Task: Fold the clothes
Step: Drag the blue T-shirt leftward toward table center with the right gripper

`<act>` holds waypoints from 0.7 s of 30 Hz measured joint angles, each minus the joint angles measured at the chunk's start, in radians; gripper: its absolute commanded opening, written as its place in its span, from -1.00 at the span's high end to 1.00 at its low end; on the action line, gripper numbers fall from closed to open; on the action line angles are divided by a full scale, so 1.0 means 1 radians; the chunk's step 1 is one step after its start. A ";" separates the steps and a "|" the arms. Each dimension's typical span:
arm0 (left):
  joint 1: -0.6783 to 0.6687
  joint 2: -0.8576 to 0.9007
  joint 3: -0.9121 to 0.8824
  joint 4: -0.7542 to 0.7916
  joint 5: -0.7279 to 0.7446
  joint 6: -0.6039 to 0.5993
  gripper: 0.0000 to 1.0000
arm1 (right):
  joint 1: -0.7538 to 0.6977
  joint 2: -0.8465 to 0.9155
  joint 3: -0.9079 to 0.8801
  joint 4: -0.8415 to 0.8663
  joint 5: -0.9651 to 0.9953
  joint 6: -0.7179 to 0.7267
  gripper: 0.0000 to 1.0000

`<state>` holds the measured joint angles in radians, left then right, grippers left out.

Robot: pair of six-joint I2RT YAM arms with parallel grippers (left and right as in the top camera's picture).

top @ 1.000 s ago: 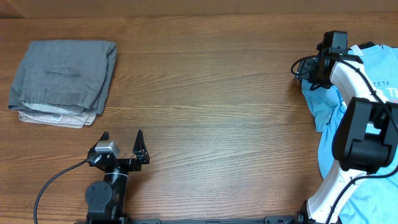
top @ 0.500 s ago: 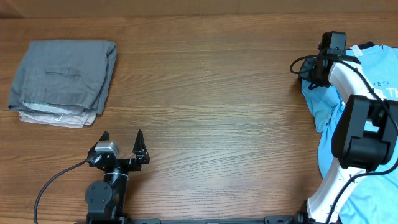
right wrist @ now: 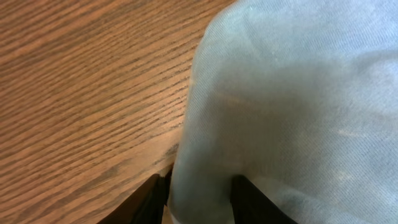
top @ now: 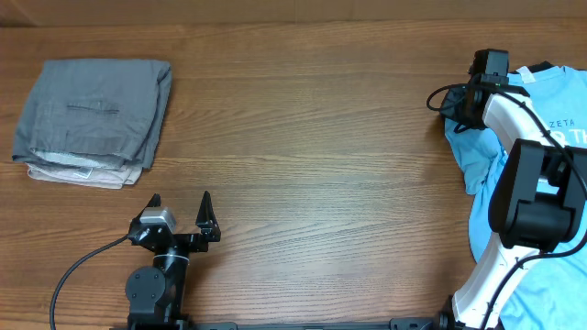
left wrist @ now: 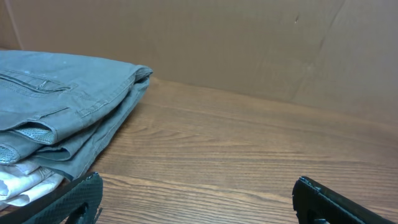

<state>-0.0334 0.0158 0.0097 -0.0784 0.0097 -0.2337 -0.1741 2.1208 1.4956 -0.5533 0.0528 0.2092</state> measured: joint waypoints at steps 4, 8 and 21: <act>0.000 0.000 0.000 0.000 0.000 0.000 -1.00 | 0.000 0.000 0.000 0.002 0.000 -0.002 0.46; 0.000 0.000 0.000 0.000 0.000 0.000 -1.00 | 0.000 0.001 -0.001 0.000 0.000 0.001 0.52; 0.000 0.000 0.000 0.000 0.000 0.000 -1.00 | 0.000 0.019 -0.002 -0.009 -0.001 -0.007 0.81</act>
<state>-0.0334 0.0158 0.0097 -0.0784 0.0101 -0.2340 -0.1741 2.1395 1.4937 -0.5621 0.0521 0.2020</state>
